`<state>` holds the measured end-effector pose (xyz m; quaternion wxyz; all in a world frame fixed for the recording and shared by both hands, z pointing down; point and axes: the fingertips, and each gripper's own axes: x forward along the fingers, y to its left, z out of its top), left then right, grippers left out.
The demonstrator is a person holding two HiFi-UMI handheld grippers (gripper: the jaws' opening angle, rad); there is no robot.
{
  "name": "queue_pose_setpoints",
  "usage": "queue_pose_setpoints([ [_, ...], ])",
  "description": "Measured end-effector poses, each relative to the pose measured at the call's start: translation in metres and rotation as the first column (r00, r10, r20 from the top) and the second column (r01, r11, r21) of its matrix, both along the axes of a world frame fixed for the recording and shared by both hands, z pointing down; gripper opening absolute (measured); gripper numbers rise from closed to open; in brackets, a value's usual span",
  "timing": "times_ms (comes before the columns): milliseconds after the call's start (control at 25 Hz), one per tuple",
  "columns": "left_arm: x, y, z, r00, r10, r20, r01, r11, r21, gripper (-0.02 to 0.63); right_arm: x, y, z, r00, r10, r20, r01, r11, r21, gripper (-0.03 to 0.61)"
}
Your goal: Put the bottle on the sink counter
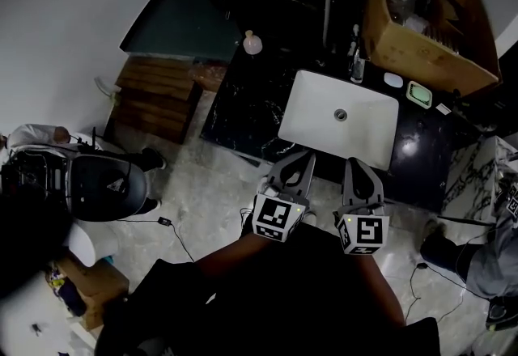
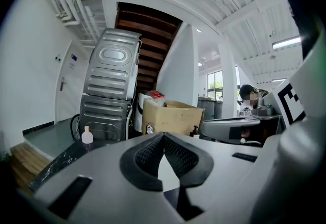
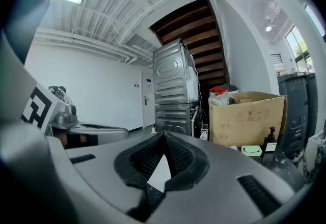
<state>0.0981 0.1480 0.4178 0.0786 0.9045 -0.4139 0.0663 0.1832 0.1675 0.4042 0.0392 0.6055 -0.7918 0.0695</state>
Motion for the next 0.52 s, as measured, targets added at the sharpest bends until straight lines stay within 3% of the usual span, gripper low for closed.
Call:
queue_pose_setpoints([
  [520,0.010,0.031,0.006,1.000,-0.001,0.020,0.001,1.000,0.006,0.015,-0.004,0.029,-0.002,0.999,-0.046,0.011,0.045,0.999,0.030,0.037],
])
